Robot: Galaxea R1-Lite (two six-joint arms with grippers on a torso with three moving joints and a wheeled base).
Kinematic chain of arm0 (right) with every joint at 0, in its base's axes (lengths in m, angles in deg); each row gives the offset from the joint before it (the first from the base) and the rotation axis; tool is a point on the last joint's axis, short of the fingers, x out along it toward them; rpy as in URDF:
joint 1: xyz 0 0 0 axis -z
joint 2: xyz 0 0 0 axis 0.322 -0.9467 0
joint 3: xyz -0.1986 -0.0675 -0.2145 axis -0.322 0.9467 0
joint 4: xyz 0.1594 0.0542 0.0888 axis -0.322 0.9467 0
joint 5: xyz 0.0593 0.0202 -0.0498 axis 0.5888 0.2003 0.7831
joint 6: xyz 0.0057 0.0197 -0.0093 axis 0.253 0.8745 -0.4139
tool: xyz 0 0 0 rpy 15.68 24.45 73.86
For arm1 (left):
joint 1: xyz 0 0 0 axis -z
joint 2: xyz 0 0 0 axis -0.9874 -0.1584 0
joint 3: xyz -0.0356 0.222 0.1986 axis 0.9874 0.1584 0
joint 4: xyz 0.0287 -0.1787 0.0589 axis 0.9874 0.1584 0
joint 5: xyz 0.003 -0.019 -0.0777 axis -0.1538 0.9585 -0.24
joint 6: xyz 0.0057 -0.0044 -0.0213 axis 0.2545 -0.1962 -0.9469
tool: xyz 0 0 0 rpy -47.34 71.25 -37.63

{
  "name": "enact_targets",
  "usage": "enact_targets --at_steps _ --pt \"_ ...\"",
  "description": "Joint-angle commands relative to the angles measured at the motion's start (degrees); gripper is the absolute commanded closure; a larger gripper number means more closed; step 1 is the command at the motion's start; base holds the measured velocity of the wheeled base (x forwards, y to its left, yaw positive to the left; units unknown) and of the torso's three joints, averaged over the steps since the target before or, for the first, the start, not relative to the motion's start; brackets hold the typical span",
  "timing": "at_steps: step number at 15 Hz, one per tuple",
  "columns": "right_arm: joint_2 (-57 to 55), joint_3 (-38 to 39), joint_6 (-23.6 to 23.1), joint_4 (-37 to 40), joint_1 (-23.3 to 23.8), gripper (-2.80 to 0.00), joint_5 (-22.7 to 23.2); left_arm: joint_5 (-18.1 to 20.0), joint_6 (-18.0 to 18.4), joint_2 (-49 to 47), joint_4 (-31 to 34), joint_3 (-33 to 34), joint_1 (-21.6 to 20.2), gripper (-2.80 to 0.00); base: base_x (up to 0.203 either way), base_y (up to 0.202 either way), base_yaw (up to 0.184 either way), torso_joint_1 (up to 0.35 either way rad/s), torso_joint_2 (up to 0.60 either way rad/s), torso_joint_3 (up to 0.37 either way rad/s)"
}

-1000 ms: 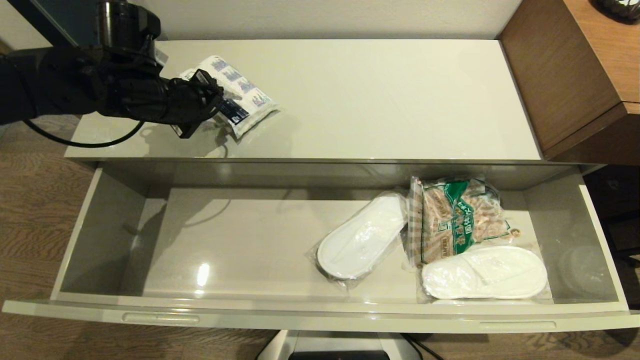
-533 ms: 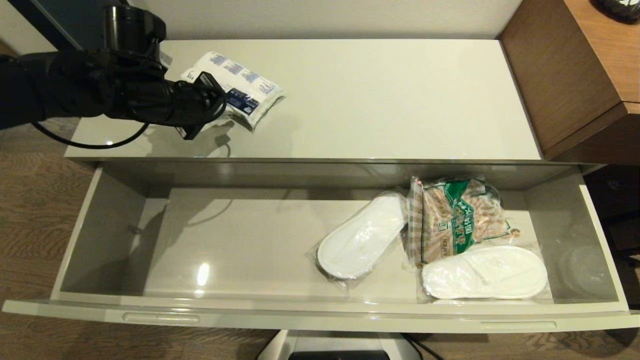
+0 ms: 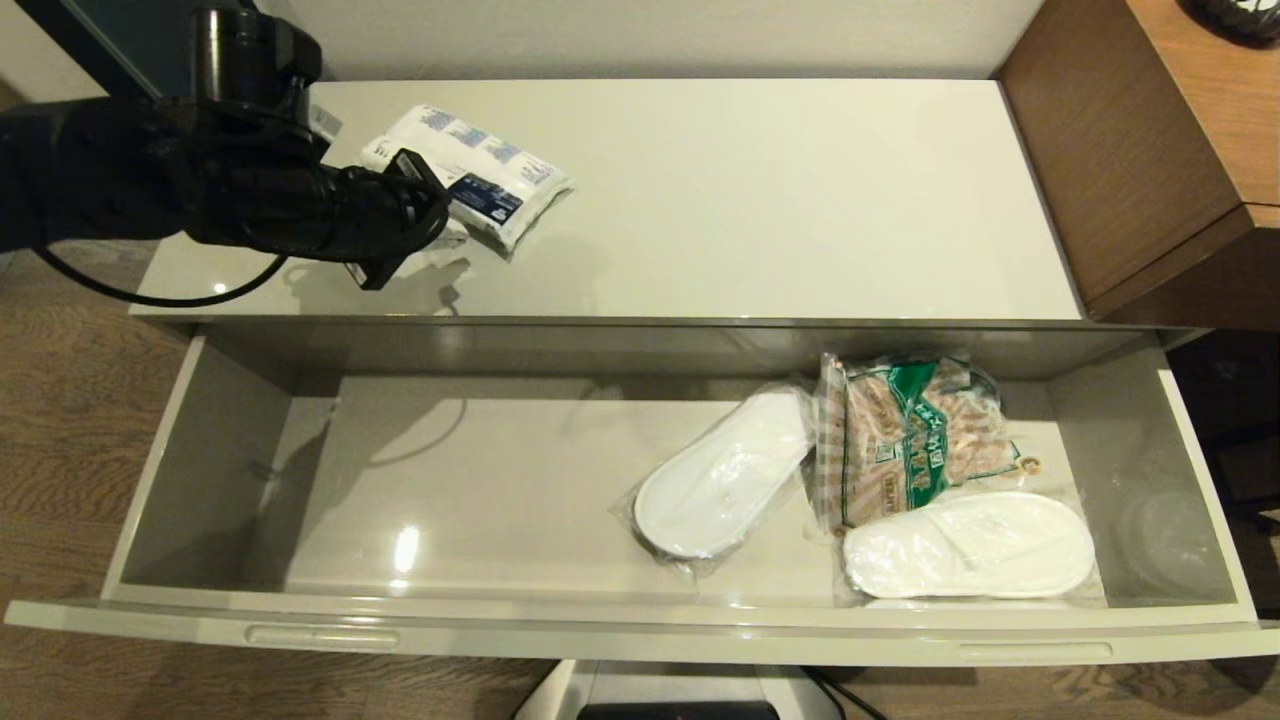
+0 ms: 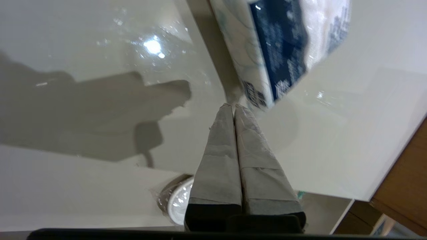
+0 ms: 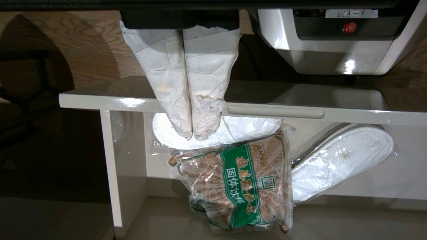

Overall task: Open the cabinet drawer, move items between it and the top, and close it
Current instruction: Pick up the tissue on the table

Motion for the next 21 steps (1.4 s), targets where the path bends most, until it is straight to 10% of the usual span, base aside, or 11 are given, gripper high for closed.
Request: enact_targets --at_steps 1,9,10,21 --pt "0.7 0.0 0.0 0.0 0.0 0.0 0.0 0.3 -0.2 3.5 0.0 3.0 0.1 0.0 0.0 0.0 0.0 0.0 0.0 0.0" --pt "0.7 0.0 0.0 0.0 0.0 0.0 0.0 0.0 5.0 -0.3 3.1 -1.9 0.4 0.0 0.0 0.0 0.0 0.0 0.0 0.0" --pt "0.7 0.0 0.0 0.0 0.0 0.0 0.0 -0.1 5.3 -1.9 2.9 -2.6 0.4 -2.8 0.0 0.0 0.0 0.0 0.0 0.0" --pt "0.7 0.0 0.0 0.0 0.0 0.0 0.0 0.3 5.0 -1.2 -19.6 5.8 -1.5 -2.8 0.0 0.0 0.0 0.0 0.0 0.0"
